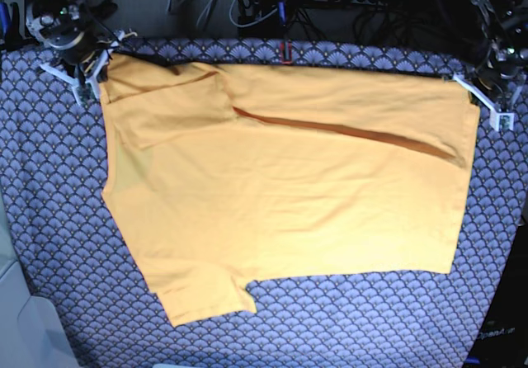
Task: Fold the T-shirt properly
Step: 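Drag both shoulder corners away from the hem to flatten the shirt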
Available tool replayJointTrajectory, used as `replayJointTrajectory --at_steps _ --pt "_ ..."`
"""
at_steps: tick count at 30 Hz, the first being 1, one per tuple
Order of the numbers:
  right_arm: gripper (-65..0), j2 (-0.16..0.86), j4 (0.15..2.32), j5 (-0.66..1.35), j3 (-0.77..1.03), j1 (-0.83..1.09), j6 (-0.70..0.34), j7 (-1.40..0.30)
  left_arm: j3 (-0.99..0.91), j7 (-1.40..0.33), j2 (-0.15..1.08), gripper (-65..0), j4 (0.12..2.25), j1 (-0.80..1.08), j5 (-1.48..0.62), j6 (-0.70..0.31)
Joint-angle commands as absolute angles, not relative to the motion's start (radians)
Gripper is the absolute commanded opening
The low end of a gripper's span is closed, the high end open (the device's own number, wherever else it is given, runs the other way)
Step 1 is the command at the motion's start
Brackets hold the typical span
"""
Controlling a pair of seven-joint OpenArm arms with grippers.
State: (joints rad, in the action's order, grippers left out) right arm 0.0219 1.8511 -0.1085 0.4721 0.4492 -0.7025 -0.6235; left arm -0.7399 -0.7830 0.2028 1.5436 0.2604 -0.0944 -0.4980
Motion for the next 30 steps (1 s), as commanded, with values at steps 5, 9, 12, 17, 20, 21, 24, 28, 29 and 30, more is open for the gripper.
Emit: replayJointTrajectory --at_steps 5,9,12,17,20,21,24,28,29,30 --pt "-65.0 0.022 1.863 -0.105 0.495 0.463 -0.698 -0.575 -0.745 -0.768 0.223 -65.0 1.56 0.271 -0.091 -0.565" --pt "-65.0 0.022 1.862 -0.105 0.524 0.461 -0.698 -0.575 -0.746 -0.768 0.223 -65.0 1.55 0.271 -0.09 -0.61" --pt "-65.0 0.025 1.862 -0.105 0.527 0.461 -0.698 -0.575 -0.746 -0.768 0.223 -65.0 1.549 0.272 -0.088 -0.615" --pt "-65.0 0.025 1.862 -0.105 0.527 0.461 -0.698 -0.575 -0.746 -0.768 0.223 -65.0 1.549 0.283 -0.088 -0.615" --pt "-65.0 0.028 1.862 -0.105 0.529 0.458 -0.698 -0.575 -0.746 -0.768 0.22 -65.0 1.549 0.283 -0.088 -0.615" --pt "-65.0 0.028 1.862 -0.105 0.529 0.456 -0.698 -0.575 -0.746 -0.768 0.219 -65.0 1.549 0.283 -0.088 -0.615" --pt "-65.0 0.03 1.862 -0.107 0.529 0.46 -0.698 -0.575 -0.746 -0.768 0.219 -65.0 1.547 0.283 -0.088 -0.615" --pt "-65.0 0.028 1.862 -0.107 0.529 0.46 -0.698 -0.575 -0.746 -0.768 0.217 -65.0 1.547 0.283 -0.088 -0.615" --pt "-65.0 0.028 1.862 -0.107 0.529 0.46 -0.698 -0.575 -0.746 -0.768 0.217 -65.0 1.547 0.285 -0.088 -0.616" --pt "-65.0 0.027 1.862 -0.107 0.529 0.46 -0.698 -0.579 -0.746 -0.766 0.219 -65.0 1.547 0.285 -0.088 -0.616"
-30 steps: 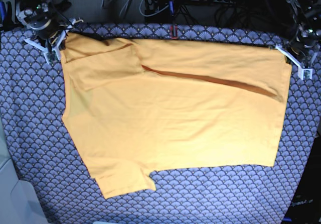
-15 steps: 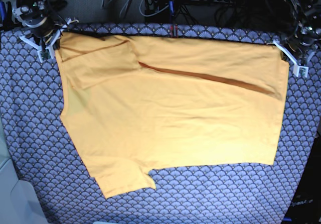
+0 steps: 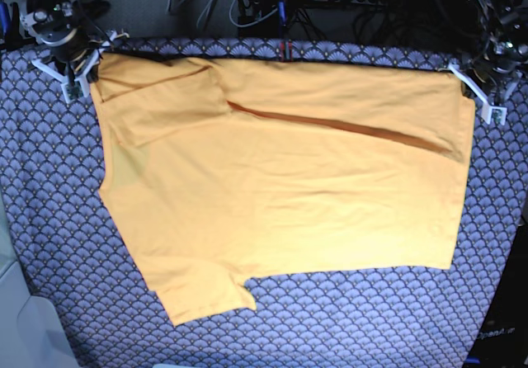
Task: Fold the T-shirt properly
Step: 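Drag both shoulder corners away from the hem to flatten the shirt, then release the shoulder corners and move both grippers toward the shirt's sides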
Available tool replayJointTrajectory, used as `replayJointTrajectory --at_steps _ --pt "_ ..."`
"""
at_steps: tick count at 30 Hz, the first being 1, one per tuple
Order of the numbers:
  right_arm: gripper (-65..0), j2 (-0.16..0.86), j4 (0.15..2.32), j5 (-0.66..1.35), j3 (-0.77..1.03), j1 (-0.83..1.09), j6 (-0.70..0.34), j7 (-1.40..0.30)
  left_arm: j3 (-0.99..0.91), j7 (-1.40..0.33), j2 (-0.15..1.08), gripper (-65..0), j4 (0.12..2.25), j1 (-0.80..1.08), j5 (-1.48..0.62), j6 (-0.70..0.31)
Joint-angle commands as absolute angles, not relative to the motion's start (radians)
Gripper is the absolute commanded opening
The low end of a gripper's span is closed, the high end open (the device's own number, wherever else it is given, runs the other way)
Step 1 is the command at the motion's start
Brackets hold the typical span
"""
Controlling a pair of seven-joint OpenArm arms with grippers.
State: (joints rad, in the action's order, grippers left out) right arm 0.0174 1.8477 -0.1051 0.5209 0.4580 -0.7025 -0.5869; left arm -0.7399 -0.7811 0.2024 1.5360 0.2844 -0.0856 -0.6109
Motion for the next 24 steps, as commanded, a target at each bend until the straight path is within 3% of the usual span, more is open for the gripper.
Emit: replayJointTrajectory --at_steps 1,6,9,17,24 --pt "-65.0 0.027 1.862 -0.107 0.529 0.46 -0.698 -0.584 -0.746 -0.765 0.219 -65.0 1.547 0.285 -0.088 -0.616" --pt "-64.8 0.028 1.862 -0.11 0.529 0.46 -0.698 -0.584 -0.746 -0.757 0.217 -47.4 1.547 0.285 -0.09 -0.616" --pt "-59.8 0.028 1.862 -0.11 0.529 0.46 -0.698 -0.585 -0.746 -0.757 0.216 -39.0 1.547 0.285 -0.09 -0.616" --pt "-38.2 0.028 1.862 -0.111 0.529 0.463 -0.698 -0.585 -0.746 -0.757 0.216 -33.3 1.547 0.285 -0.094 -0.618" --pt "-32.0 0.028 1.862 -0.107 0.547 0.461 -0.698 -0.585 -0.759 -0.757 0.216 -32.3 1.549 0.286 -0.097 -0.618"
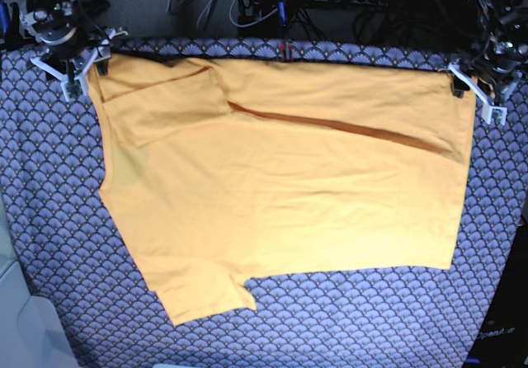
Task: Fold the T-shirt properly
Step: 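Release the shoulder corners and move both grippers toward the shirt's sides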
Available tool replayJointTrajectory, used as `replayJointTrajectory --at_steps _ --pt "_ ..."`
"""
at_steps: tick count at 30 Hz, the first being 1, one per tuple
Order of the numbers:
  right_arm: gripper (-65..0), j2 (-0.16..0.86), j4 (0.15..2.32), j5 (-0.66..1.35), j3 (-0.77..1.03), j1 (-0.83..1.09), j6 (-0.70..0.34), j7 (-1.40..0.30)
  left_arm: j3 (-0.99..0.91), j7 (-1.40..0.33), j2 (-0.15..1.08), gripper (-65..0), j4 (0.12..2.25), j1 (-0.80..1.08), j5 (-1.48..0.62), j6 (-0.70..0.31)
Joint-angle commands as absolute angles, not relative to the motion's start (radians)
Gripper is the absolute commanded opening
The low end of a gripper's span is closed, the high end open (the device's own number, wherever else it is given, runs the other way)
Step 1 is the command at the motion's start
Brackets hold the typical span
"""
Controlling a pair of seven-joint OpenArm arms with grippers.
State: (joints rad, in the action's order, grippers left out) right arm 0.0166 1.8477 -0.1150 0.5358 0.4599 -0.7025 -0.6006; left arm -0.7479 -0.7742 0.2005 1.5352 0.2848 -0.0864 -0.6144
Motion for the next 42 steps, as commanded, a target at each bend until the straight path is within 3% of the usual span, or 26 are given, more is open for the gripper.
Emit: replayJointTrajectory --at_steps 1,11,20,24,36,42 --pt "-32.0 0.028 1.862 -0.107 0.561 0.456 -0.698 -0.585 -0.774 -0.757 0.216 -32.3 1.549 0.289 -0.099 -0.618" --pt "-31.7 0.03 1.862 -0.105 0.693 0.357 -0.698 -0.582 -0.892 -0.756 0.214 -32.3 1.557 0.298 -0.099 -0.619" --pt "-31.7 0.101 1.86 -0.11 0.702 0.252 -0.698 -0.585 -1.032 -0.756 0.225 -32.3 1.561 0.286 -0.101 -0.621" --pt "-31.7 0.107 1.86 -0.113 0.702 0.189 -0.698 -0.587 -1.035 -0.751 0.228 -32.3 1.561 0.214 -0.088 -0.698" --pt "-31.7 0.117 1.857 -0.263 0.702 -0.051 -0.698 -0.734 -0.946 -0.76 0.259 -32.3 1.554 -0.09 -0.027 -0.698" --pt "-31.6 0.159 1.698 -0.274 0.656 -0.177 -0.698 -0.733 -0.875 -0.76 0.249 -32.3 1.54 -0.214 0.082 -0.698"
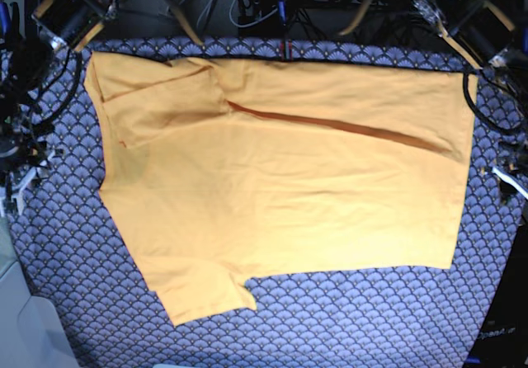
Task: Fold the T-shirt properly
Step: 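Release the shoulder corners and move both grippers toward the shirt's sides, then position both grippers at the shirt's side edges near the sleeves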
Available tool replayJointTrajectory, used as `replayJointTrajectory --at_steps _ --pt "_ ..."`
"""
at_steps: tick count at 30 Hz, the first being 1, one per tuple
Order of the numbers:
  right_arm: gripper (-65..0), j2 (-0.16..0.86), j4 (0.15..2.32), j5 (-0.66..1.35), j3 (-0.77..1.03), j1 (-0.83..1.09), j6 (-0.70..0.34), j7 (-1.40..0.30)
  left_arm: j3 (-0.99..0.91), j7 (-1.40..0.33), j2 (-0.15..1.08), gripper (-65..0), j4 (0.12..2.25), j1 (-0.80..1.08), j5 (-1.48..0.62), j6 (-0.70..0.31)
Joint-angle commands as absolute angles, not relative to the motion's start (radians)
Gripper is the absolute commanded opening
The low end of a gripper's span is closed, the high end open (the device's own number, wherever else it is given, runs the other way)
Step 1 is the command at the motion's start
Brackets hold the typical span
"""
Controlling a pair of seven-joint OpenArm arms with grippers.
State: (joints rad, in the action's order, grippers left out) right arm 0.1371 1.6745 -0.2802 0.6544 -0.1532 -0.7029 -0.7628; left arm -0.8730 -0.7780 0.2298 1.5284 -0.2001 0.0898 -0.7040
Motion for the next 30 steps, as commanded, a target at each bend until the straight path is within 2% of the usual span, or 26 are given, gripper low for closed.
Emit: replayJointTrajectory --at_steps 1,6,15,21,24,30 --pt "-31.6 0.177 1.643 -0.274 0.625 -0.2 -0.698 -0.733 -0.875 -0.76 0.231 -32.3 1.532 -0.228 0.096 -0.698" --pt "-31.6 0.242 1.385 -0.269 0.499 -0.364 -0.698 -0.719 -0.874 -0.76 0.199 -32.3 1.489 -0.283 0.168 -0.698" --pt "-31.6 0.246 0.822 -0.275 0.4 -0.688 -0.698 -0.49 -0.874 -0.745 0.154 -32.2 1.282 -0.42 0.349 -0.698" --pt "-31.6 0.265 0.522 -0.275 0.4 -0.796 -0.698 -0.305 -0.872 -0.67 0.171 -32.2 1.15 -0.49 0.38 -0.698" --pt "-31.6 0.271 0.453 -0.275 0.4 -0.799 -0.698 -0.226 -0.874 -0.657 0.165 -32.2 1.135 -0.507 0.432 -0.698" --pt "-31.5 0.272 0.449 -0.272 0.403 -0.791 -0.698 -0.163 -0.874 -0.668 0.163 -32.2 1.141 -0.504 0.44 -0.698"
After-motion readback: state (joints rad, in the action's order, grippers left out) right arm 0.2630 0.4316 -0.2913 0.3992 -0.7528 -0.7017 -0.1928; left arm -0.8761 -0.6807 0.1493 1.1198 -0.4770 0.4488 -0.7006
